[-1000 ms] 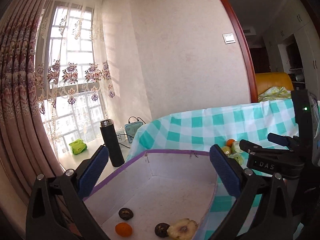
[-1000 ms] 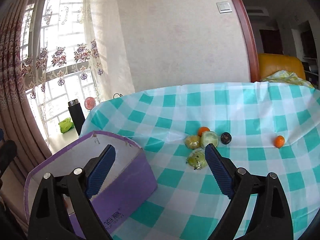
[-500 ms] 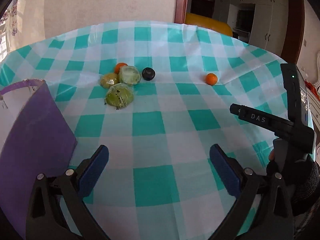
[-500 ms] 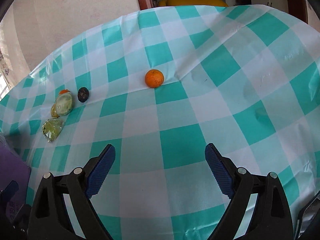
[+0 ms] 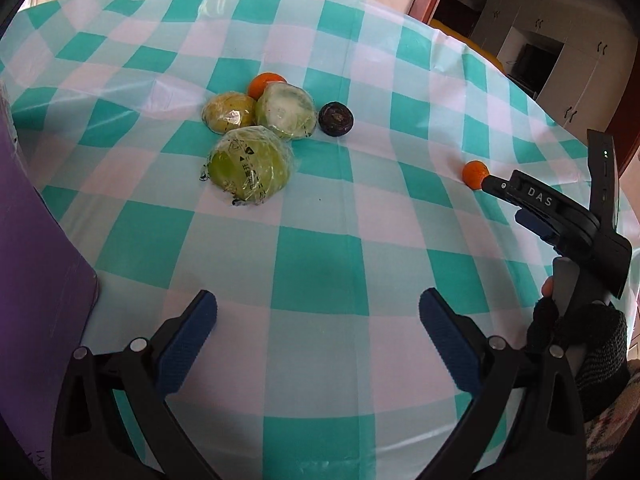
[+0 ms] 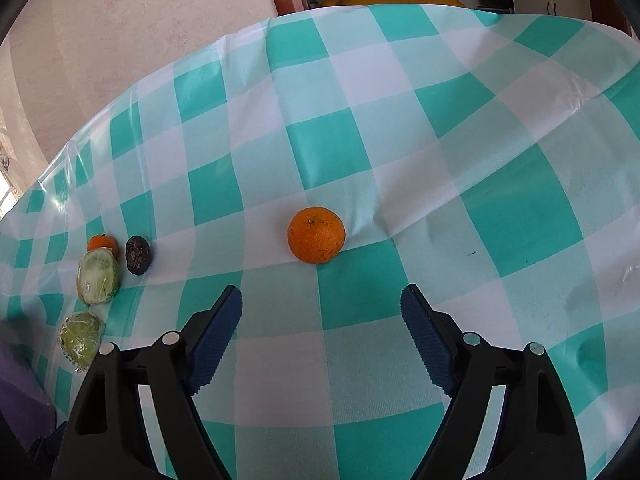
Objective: Organize fruits
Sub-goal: 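Grasp a small orange with the right gripper while the left grasps a bagged green fruit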
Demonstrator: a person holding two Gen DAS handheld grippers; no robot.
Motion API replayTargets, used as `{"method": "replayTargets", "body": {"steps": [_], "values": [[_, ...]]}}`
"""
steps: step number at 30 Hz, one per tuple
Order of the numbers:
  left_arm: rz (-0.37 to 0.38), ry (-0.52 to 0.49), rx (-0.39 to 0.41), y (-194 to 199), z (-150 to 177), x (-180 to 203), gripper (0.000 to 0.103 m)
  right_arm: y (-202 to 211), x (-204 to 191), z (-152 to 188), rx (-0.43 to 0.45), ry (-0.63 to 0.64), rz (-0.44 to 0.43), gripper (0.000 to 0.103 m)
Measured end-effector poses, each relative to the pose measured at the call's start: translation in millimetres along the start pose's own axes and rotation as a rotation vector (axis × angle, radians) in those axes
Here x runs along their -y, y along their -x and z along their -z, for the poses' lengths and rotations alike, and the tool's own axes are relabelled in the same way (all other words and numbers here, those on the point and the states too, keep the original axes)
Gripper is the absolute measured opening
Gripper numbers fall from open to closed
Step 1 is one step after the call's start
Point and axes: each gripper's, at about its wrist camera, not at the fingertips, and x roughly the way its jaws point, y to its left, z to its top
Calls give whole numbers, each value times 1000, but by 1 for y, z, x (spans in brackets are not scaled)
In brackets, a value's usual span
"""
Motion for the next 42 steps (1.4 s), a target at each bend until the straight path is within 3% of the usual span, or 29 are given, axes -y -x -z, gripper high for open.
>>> {"method": "replayTargets", "body": {"steps": [6,13,15,17,22,28,34,42], "values": [[18,10,8,0,2,-3,101,-34,-5,-25,-57,12,50,64],[11,4,7,0,2,-1,101,-57,-28,-36,-118,125,154,61],[10,3,7,0,2,-1,101,-57,-34,-35,-112,149,168,49],[11,4,8,0,3,-2,101,-51,-36,-30,-104,154,154,37],[13,19,15,1,2,-3,101,-24,-17,-11,-84,27,51,37],[24,41,101,7,-8,-9,101,6,-1,16,-65,-95,-78,37],[-32,96,118,-12,-36,-18,97,14,-10,26,-71,-75,-123,37],[-98,159,65,-49,-74,-38,88,19,-8,33,-79,-71,-151,37]]}}
